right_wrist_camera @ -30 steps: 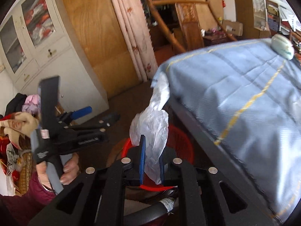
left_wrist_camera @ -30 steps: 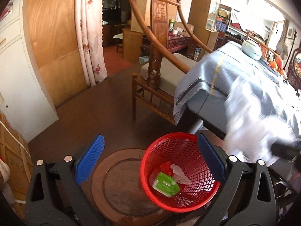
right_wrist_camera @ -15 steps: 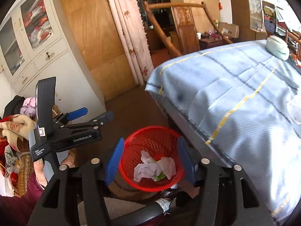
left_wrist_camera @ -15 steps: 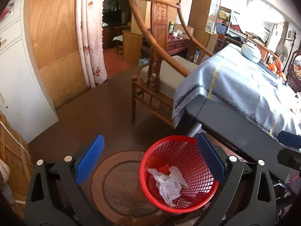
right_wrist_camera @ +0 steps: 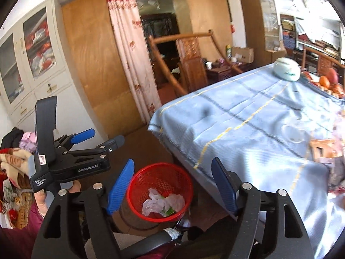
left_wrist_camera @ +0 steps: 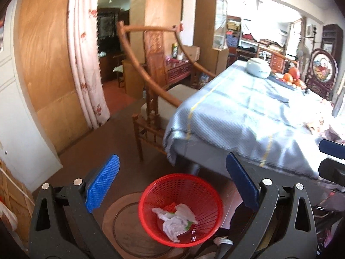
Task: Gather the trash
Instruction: 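Move both empty grippers back over the table, then grasp the yellow yarn flower with the right gripper, then grasp the red snack bag with the left gripper while the right gripper holds the flower, then carry snack bag and yellow yarn flower over the red wastebasket and open both grippers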
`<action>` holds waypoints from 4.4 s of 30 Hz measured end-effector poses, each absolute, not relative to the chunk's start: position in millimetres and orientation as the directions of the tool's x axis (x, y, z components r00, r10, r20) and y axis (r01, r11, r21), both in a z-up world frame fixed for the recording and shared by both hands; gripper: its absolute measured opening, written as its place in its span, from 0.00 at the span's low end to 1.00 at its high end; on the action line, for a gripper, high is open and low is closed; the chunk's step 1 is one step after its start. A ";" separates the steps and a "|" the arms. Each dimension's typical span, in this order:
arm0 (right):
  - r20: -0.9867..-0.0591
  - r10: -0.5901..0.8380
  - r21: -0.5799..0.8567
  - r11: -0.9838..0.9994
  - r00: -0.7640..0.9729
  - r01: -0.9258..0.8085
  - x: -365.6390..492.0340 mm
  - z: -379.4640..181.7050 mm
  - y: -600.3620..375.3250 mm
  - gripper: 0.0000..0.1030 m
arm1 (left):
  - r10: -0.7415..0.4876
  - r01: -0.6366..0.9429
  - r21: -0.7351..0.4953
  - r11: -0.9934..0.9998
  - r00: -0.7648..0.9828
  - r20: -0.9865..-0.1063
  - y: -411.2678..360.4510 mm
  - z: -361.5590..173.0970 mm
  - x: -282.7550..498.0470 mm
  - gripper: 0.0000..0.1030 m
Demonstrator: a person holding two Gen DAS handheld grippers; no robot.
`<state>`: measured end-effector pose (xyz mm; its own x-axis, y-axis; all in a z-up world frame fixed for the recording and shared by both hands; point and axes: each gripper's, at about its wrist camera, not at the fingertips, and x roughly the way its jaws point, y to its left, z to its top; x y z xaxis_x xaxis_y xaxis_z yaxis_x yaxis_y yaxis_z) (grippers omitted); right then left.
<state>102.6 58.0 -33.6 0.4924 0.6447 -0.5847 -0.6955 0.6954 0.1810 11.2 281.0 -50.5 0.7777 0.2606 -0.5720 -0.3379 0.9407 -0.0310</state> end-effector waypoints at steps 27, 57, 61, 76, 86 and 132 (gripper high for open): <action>-0.366 0.354 0.259 0.927 0.861 -0.271 76.5 -15.5 -219.7 0.94 | 0.010 0.026 0.053 0.998 0.813 -0.582 77.8 -36.9 42.3 0.93; -0.640 0.277 0.286 0.952 0.717 -0.112 197.6 -103.6 -226.4 0.31 | -0.063 0.074 -0.011 0.997 0.742 -0.668 57.6 -66.9 128.2 0.93; -0.599 0.263 0.295 0.951 0.757 -0.097 182.5 -96.2 -241.1 0.31 | -0.078 0.107 0.002 0.994 0.739 -0.669 41.9 -67.0 132.4 0.93; -0.575 0.226 0.356 0.935 0.787 -0.008 169.5 -101.9 -301.8 0.31 | -0.223 0.307 0.015 0.952 0.723 -0.654 -49.2 -60.8 163.2 0.93; -0.570 0.249 0.384 0.923 0.783 -0.014 170.1 -108.0 -311.4 0.32 | -0.250 0.359 0.032 0.933 0.709 -0.660 -85.6 -62.3 189.7 0.93; -0.489 0.279 0.348 0.931 0.826 -0.108 142.7 -69.1 -291.4 0.31 | -0.273 0.201 -0.185 0.962 0.749 -0.603 19.0 -0.7 168.8 0.58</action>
<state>142.7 -291.4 -69.1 0.8263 0.2787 -0.4894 -0.1080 0.9312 0.3481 168.8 19.0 -0.7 0.7494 -0.2727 -0.6033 0.2013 0.9619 -0.1848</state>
